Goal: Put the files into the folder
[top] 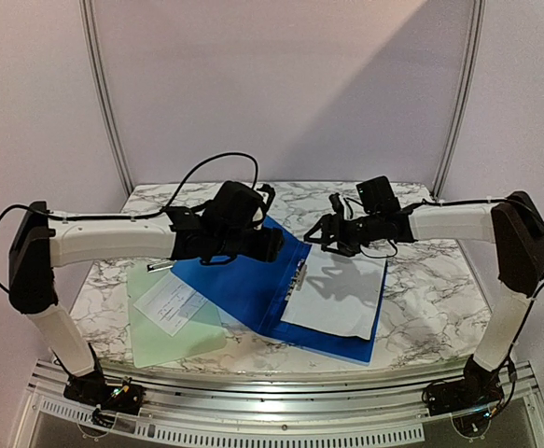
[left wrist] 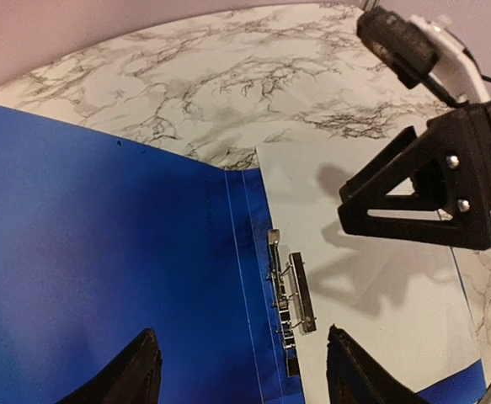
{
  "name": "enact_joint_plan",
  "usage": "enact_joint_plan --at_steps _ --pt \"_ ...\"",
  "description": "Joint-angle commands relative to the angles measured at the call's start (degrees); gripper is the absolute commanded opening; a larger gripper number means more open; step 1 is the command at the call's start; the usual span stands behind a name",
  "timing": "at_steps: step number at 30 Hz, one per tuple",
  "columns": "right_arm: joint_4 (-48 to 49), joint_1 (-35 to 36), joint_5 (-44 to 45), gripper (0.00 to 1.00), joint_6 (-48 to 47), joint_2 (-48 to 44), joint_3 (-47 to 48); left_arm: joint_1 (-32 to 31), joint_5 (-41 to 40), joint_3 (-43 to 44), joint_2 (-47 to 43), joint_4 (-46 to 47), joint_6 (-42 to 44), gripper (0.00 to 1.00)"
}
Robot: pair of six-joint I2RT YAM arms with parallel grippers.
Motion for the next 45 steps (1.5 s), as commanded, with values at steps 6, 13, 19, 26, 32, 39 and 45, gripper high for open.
enact_joint_plan --at_steps 6,13,19,26,32,39,45 --pt "-3.14 -1.11 -6.96 0.73 -1.24 12.13 11.20 0.78 1.10 -5.76 -6.10 2.51 0.65 0.67" --pt "-3.91 -2.07 -8.31 0.72 -1.02 17.54 14.82 0.83 1.42 -8.36 -7.37 3.73 0.48 0.67" --pt "-4.73 -2.16 -9.91 0.72 -0.97 20.11 16.32 0.83 3.65 -10.94 -6.90 7.38 -0.46 0.68" --pt "-5.02 -2.11 -11.10 0.72 -0.71 21.27 16.34 0.81 5.75 -12.24 -5.44 9.61 -1.83 0.68" --pt "-3.28 -2.11 -12.83 0.71 0.62 22.07 16.25 0.87 6.13 -12.15 -4.77 9.96 -1.92 0.68" --pt "-1.13 -2.20 -14.48 0.71 2.14 22.40 16.33 0.86 6.14 -12.24 -4.31 10.17 -1.87 0.67" --pt "-0.08 -2.14 -15.51 0.70 3.01 22.52 16.34 0.86 6.02 -12.24 -4.01 10.28 -1.68 0.67"
